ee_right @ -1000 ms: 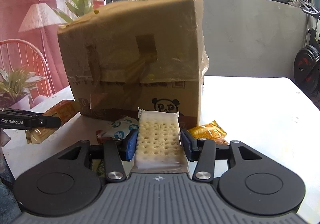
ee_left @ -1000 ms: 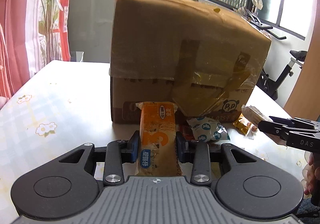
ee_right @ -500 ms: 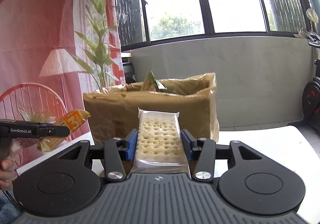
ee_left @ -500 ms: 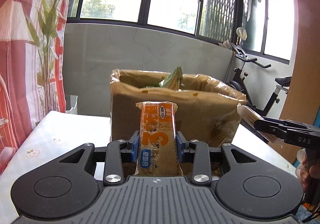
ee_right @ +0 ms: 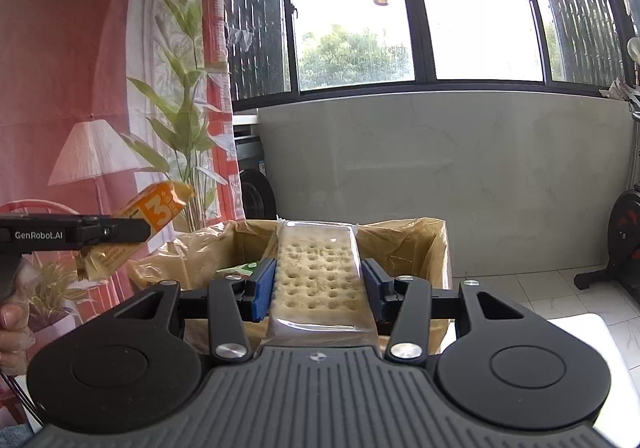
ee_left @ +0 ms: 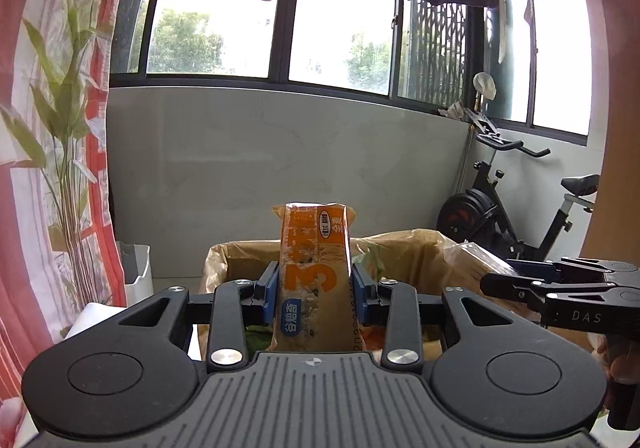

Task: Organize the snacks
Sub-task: 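Lift the wafer bar and cracker pack over the box with both tools, then open both tools to drop the wafer bar and cracker pack inside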

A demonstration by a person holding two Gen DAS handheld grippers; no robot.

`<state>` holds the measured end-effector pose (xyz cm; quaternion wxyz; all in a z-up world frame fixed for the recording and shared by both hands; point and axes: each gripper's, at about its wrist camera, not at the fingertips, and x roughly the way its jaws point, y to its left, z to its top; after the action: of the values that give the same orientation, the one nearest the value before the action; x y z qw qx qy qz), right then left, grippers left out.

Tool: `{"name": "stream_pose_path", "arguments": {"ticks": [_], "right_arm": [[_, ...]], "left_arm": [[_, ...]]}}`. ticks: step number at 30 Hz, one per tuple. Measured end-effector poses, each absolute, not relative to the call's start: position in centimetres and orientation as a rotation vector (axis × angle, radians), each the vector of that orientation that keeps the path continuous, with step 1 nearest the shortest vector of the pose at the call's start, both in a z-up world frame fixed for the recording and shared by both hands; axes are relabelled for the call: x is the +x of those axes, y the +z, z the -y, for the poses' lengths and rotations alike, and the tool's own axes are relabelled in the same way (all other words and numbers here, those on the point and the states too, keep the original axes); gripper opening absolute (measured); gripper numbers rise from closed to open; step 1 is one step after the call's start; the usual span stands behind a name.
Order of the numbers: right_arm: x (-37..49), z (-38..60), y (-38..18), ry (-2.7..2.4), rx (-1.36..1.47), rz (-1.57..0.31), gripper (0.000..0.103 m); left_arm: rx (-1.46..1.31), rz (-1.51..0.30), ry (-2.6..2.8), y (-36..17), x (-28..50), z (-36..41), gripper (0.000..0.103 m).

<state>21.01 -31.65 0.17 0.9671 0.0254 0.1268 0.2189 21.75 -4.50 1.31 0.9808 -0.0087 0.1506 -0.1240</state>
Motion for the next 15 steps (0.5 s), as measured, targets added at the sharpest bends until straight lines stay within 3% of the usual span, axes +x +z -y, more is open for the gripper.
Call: {"name": "stream_pose_path", "arguments": {"ticks": [10, 11, 14, 15], "right_arm": [[27.3, 28.0, -1.4, 0.337, -0.107, -0.351, 0.049], [27.5, 27.8, -1.7, 0.325, -0.121, -0.357, 0.049], [27.8, 27.6, -2.2, 0.301, -0.141, -0.39, 0.05], [27.7, 27.7, -2.5, 0.301, -0.139, -0.396, 0.051]], "left_arm": [[0.088, -0.405, -0.17, -0.6, 27.6, 6.1, 0.039], [0.091, -0.405, -0.167, -0.7, 27.7, 5.8, 0.042], [0.102, -0.392, -0.153, -0.5, 27.3, 5.4, 0.067], [0.101, -0.381, -0.154, -0.4, 26.9, 5.2, 0.07]]}}
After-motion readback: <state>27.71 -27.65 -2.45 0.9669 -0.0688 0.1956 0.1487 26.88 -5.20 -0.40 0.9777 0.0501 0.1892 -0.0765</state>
